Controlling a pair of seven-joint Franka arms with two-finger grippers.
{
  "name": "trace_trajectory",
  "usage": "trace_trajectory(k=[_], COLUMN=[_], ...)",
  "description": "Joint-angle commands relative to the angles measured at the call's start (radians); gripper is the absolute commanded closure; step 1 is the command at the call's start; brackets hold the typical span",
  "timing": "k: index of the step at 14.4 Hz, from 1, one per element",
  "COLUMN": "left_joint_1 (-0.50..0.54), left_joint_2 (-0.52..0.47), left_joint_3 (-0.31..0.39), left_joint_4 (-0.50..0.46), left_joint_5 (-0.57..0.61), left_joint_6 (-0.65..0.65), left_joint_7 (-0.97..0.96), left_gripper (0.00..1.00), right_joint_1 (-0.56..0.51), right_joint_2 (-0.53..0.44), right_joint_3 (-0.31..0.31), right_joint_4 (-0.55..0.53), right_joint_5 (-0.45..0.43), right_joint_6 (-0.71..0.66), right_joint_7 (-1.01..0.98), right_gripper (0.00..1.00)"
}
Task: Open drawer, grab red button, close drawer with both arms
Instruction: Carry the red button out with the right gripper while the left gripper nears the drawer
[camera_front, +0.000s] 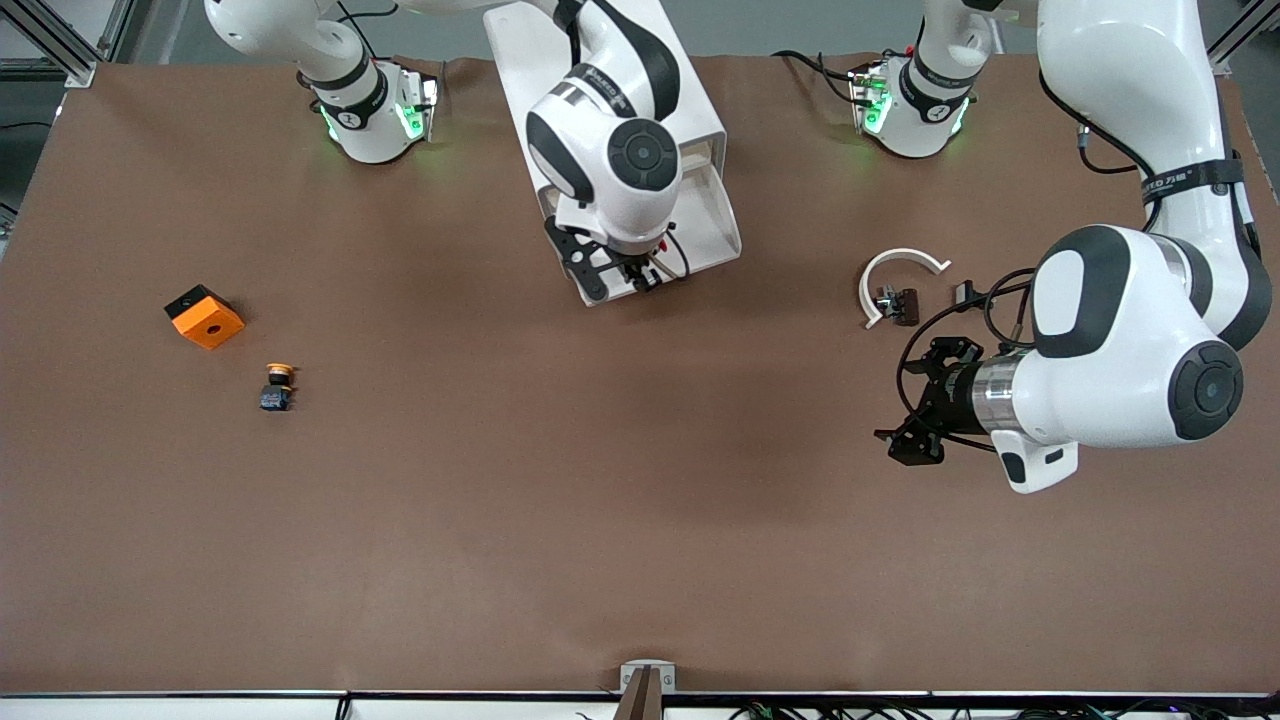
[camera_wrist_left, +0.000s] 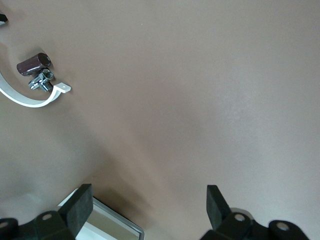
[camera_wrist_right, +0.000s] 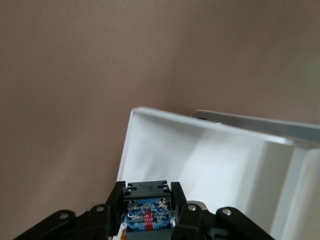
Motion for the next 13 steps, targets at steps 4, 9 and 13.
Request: trace_trajectory(k=[4,9,13], left_joint_1=[-0.039,-0.131,-0.201], left_joint_2=[-0.012,-0.011,-0.047], left_joint_3=[-0.003,-0.01,-0.055], left_joint_4=[-0.024,-0.044,-0.146], left_joint_5=[0.023,0.113,0.127], left_joint_6=[0.011,0.077,0.168], left_joint_7=[0.015,0.183,0.274], left_gripper=[0.0,0.0,0.0], right_joint_1=[-0.182,-0.363,-0.515], right_joint_2=[-0.065,-0.131,-0.143], right_joint_3=[0.007,0.003,0.003], right_joint_4=[0.07,0.062,0.03], right_joint_5=[0.069,0.052,-0.03], right_joint_6=[-0.203,-0.322,-0.336], right_joint_7=[-0.319,-0.788,-1.181], right_gripper=[0.64,0.67,0.67])
